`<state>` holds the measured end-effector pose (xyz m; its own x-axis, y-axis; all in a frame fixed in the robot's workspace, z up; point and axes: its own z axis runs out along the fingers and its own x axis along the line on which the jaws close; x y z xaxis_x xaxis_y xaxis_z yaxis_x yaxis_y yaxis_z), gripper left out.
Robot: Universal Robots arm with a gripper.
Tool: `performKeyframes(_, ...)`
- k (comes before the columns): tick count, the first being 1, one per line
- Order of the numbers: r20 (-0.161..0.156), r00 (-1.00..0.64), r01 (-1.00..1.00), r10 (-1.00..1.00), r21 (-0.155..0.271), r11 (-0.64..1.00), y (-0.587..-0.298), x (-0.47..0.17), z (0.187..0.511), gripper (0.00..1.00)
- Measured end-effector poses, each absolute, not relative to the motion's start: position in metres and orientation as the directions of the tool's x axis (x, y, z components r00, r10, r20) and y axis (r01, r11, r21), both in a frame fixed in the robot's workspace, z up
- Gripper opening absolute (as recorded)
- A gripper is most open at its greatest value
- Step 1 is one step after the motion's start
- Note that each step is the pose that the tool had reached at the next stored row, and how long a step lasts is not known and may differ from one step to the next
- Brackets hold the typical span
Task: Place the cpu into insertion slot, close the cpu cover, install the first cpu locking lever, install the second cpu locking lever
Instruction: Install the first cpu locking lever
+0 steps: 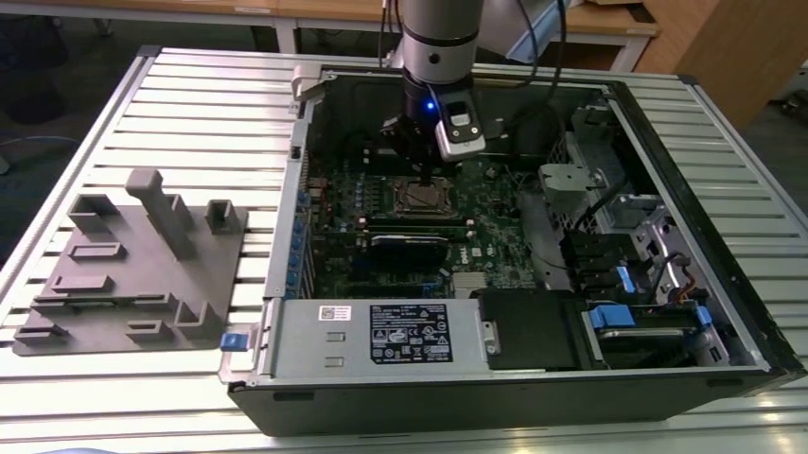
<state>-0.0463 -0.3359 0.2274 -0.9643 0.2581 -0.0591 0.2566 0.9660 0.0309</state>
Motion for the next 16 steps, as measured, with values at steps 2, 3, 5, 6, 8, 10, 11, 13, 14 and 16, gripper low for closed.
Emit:
performKeyframes(2,-0.057,-0.964,0.257,0.259,0.04,0.966,-0.3364,-0.0463,0.2275,0.11)
performKeyframes(3,-0.057,-0.964,0.257,0.259,0.04,0.966,-0.3364,-0.0463,0.2275,0.11)
performKeyframes(5,-0.057,-0.964,0.257,0.259,0.04,0.966,-0.3364,-0.0463,0.2276,0.11)
performKeyframes(6,-0.056,-0.964,0.257,0.259,0.04,0.966,-0.3364,-0.0463,0.2283,0.11)
performKeyframes(8,-0.056,-0.964,0.257,0.259,0.04,0.966,-0.3364,-0.0463,0.2306,0.11)
performKeyframes(10,-0.056,-0.964,0.257,0.259,0.04,0.966,-0.3364,-0.0462,0.2317,0.11)
performKeyframes(11,-0.056,-0.964,0.257,0.259,0.04,0.966,-0.3364,-0.0463,0.2317,0.11)
performKeyframes(13,-0.056,-0.964,0.257,0.259,0.04,0.966,-0.3364,-0.0463,0.2317,0.11)
performKeyframes(14,-0.056,-0.964,0.257,0.259,0.04,0.966,-0.3365,-0.0463,0.2318,0.11)
performKeyframes(16,-0.056,-0.964,0.256,0.258,0.04,0.966,-0.3374,-0.0462,0.2318,0.11)
